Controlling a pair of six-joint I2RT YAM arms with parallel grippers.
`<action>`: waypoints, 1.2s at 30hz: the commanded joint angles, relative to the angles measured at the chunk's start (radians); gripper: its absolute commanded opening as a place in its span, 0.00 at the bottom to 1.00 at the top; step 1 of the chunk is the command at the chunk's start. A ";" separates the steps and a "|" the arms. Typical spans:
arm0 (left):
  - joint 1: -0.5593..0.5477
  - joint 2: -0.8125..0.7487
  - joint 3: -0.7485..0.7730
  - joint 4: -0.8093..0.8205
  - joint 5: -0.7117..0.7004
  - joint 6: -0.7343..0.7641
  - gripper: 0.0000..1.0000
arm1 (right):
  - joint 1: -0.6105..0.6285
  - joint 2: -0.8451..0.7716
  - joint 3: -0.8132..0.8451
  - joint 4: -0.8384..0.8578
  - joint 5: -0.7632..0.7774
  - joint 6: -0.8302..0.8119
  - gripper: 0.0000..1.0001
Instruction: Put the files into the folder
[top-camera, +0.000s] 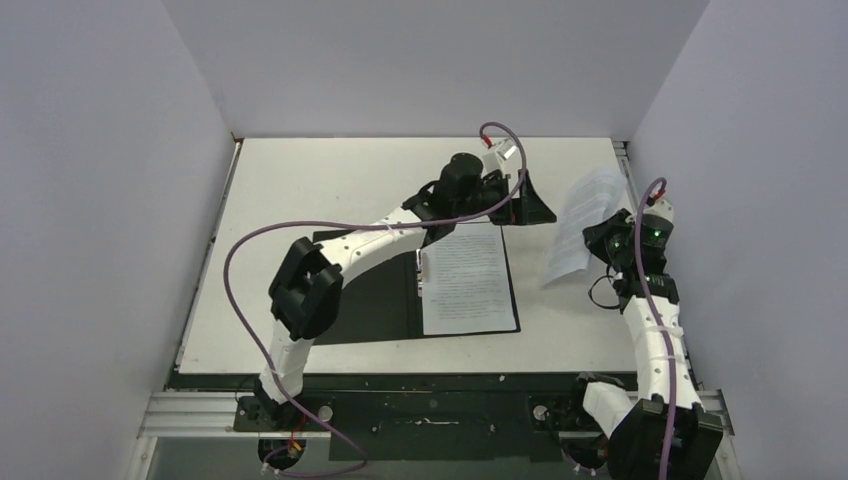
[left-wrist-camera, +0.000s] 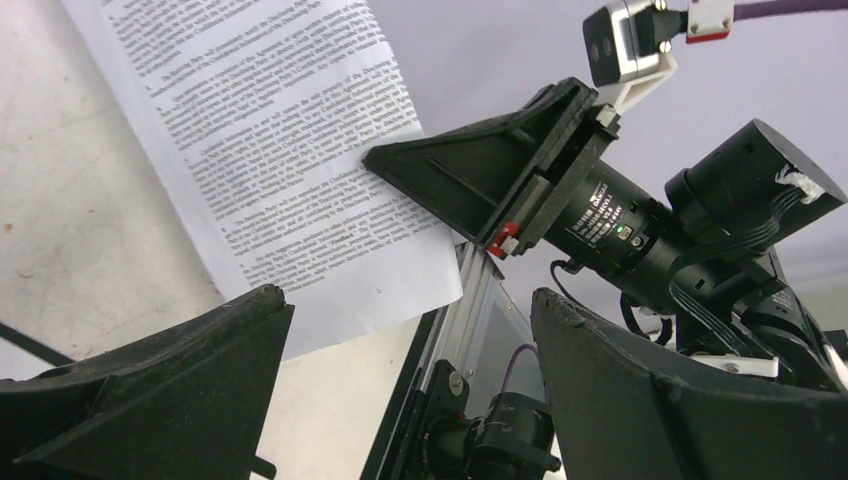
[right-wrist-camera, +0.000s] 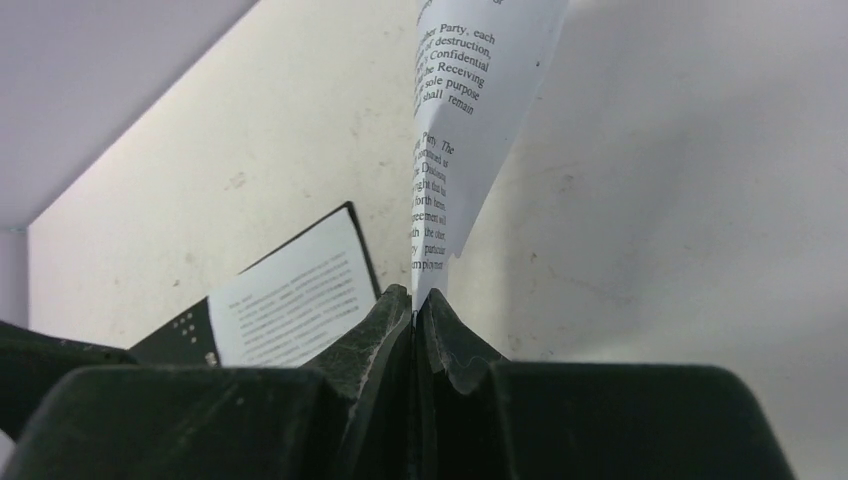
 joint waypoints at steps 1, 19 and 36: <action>0.033 -0.104 -0.082 -0.002 -0.047 0.031 0.90 | -0.003 -0.056 0.044 0.061 -0.118 0.057 0.05; 0.213 -0.449 -0.726 0.563 0.075 -0.281 0.90 | 0.159 -0.039 0.104 0.362 -0.463 0.316 0.05; 0.268 -0.648 -0.992 0.714 0.008 -0.335 0.90 | 0.488 -0.006 0.107 0.531 -0.402 0.440 0.05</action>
